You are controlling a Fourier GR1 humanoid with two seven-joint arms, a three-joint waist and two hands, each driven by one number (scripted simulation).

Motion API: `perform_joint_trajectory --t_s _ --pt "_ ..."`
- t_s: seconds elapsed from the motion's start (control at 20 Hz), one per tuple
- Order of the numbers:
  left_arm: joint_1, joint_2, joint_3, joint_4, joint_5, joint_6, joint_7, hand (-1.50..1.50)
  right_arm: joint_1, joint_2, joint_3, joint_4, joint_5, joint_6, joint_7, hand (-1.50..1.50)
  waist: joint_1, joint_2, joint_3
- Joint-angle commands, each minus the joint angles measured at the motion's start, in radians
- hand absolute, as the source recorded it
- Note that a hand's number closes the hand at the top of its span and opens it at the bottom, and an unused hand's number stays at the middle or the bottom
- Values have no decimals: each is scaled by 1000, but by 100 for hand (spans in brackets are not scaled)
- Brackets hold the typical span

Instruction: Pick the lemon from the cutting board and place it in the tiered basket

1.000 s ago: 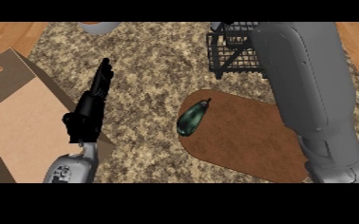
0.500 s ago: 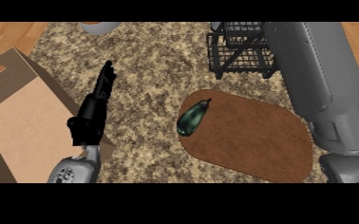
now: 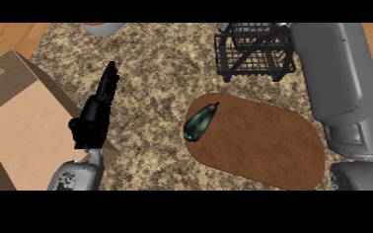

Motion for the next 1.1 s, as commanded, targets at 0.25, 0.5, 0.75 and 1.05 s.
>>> perform_joint_trajectory --t_s 0.25,0.5,0.75,1.05 --pt "22 -14 -10 -5 -24 26 4 0 46 -39 -112 -154 -57 -189 73 -150 -20 -8 -2" --pt "21 1 13 -31 -21 30 33 0 195 -108 -221 -366 -177 -104 111 -150 -55 -17 -1" --pt "59 7 26 -45 -3 23 29 0 421 -147 -358 -606 -361 -21 49 -150 -69 -20 0" --pt "103 1 13 -64 -3 19 -4 0 748 -134 -506 -895 -609 154 -57 -150 -58 -16 -1"
